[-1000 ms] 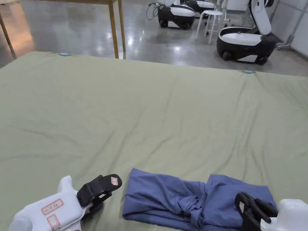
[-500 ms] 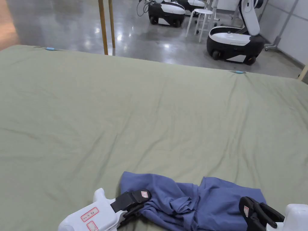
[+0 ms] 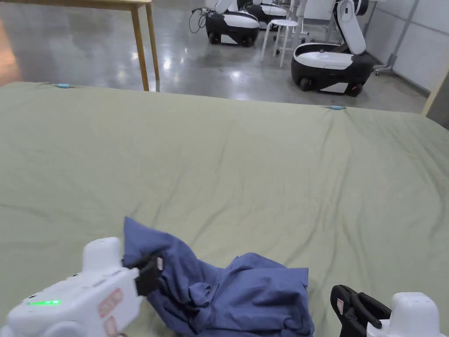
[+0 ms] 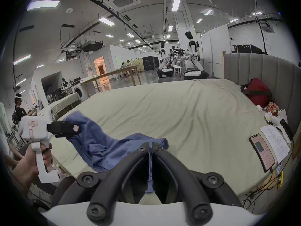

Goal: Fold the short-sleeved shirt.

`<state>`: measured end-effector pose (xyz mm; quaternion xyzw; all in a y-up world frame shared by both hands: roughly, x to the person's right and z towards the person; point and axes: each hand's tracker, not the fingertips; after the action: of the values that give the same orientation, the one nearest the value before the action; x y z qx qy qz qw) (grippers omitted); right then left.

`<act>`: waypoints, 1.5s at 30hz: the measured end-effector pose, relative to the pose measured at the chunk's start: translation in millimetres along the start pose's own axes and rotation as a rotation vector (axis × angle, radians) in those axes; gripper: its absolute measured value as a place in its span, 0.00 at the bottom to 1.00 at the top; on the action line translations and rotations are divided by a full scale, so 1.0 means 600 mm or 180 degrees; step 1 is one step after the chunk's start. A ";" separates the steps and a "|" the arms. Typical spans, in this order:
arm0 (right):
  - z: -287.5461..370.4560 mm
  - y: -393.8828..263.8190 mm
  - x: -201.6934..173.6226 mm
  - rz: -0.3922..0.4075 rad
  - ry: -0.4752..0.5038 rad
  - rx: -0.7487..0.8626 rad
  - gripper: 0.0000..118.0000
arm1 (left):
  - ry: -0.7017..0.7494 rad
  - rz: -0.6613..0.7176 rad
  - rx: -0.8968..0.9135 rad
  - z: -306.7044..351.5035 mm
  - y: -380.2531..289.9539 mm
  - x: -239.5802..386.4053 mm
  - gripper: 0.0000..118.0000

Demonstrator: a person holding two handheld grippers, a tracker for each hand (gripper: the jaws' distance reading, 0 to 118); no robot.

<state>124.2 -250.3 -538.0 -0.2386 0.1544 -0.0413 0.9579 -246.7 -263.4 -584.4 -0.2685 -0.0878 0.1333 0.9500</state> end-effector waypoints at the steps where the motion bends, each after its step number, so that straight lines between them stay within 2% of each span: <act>1: 0.003 -0.001 0.002 0.0007 -0.0005 0.0005 0.04 | -0.0023 -0.0334 -0.0013 -0.011 -0.003 0.047 0.11; 3: 0.011 -0.002 0.008 0.0011 -0.0014 0.0024 0.04 | 0.0008 -0.0887 -0.0115 -0.047 -0.024 0.139 0.11; 6: 0.027 -0.008 0.021 -0.0005 -0.0047 0.0052 0.04 | 0.0336 -0.1897 -0.0286 -0.110 -0.085 0.257 0.12; 7: 0.032 -0.011 0.026 -0.0012 -0.0062 0.0056 0.04 | 0.0434 -0.2211 -0.0364 -0.129 -0.108 0.287 0.15; 8: 0.036 -0.014 0.032 -0.0020 -0.0077 0.0060 0.04 | 0.0451 -0.2354 -0.0429 -0.143 -0.127 0.308 0.20; 10: 0.042 -0.017 0.043 -0.0034 -0.0105 0.0053 0.04 | 0.0424 -0.2416 -0.0566 -0.164 -0.148 0.326 0.48; 12: 0.045 -0.017 0.052 -0.0030 -0.0123 0.0041 0.04 | 0.0384 -0.2331 -0.0656 -0.171 -0.150 0.326 0.67; 14: 0.047 -0.015 0.060 -0.0039 -0.0116 0.0029 0.04 | 0.0081 -0.1965 -0.0621 -0.153 -0.125 0.309 0.69; 16: 0.049 -0.015 0.066 -0.0058 -0.0098 0.0046 0.04 | -0.0561 -0.1099 -0.0711 -0.115 -0.075 0.272 0.73; 18: 0.047 -0.014 0.069 -0.0068 -0.0090 0.0040 0.04 | -0.0965 -0.0384 -0.0466 -0.073 -0.034 0.231 0.78; 20: 0.044 -0.014 0.071 -0.0090 -0.0073 0.0026 0.04 | -0.1023 0.0035 -0.0303 -0.049 -0.008 0.189 0.78; 22: 0.041 -0.015 0.072 -0.0128 -0.0049 0.0002 0.04 | -0.0861 0.0268 -0.0368 -0.051 0.005 0.157 0.76; 23: 0.037 -0.015 0.071 -0.0145 -0.0028 -0.0025 0.04 | -0.0762 0.0370 -0.0453 -0.062 0.005 0.139 0.66; 24: 0.034 -0.016 0.070 -0.0152 -0.0017 -0.0040 0.04 | -0.0785 0.0466 -0.0517 -0.074 0.001 0.126 0.33; 25: 0.031 -0.016 0.068 -0.0153 -0.0005 -0.0055 0.04 | -0.0801 0.0576 -0.0629 -0.089 -0.006 0.117 0.07; 28: 0.024 -0.014 0.065 -0.0174 0.0048 -0.0117 0.04 | -0.1163 0.0993 -0.0822 -0.132 -0.046 0.131 0.05; 30: 0.020 -0.011 0.066 -0.0189 0.0058 -0.0145 0.04 | -0.1436 0.1072 -0.1071 -0.157 -0.073 0.168 0.05; 33: 0.011 -0.005 0.069 -0.0203 0.0053 -0.0195 0.04 | -0.1533 0.0803 -0.1228 -0.195 -0.108 0.228 0.05; 36: 0.001 0.006 0.068 -0.0224 0.0092 -0.0236 0.04 | -0.1458 0.0922 -0.1442 -0.226 -0.137 0.242 0.05; 39: -0.029 0.019 0.063 -0.0285 0.0266 -0.0305 0.04 | -0.1507 0.0955 -0.1364 -0.193 -0.128 0.228 0.05; 43: -0.107 0.012 0.056 -0.0607 0.0688 -0.0524 0.04 | -0.1553 0.0670 -0.1106 -0.106 -0.091 0.184 0.05; 45: -0.153 -0.011 0.057 -0.0807 0.0887 -0.0664 0.04 | -0.1408 0.0650 -0.0967 -0.067 -0.073 0.138 0.05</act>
<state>127.7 -301.9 -621.1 -0.3460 0.2575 -0.1779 0.8845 -149.3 -294.0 -586.6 -0.3796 -0.2843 0.2689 0.8383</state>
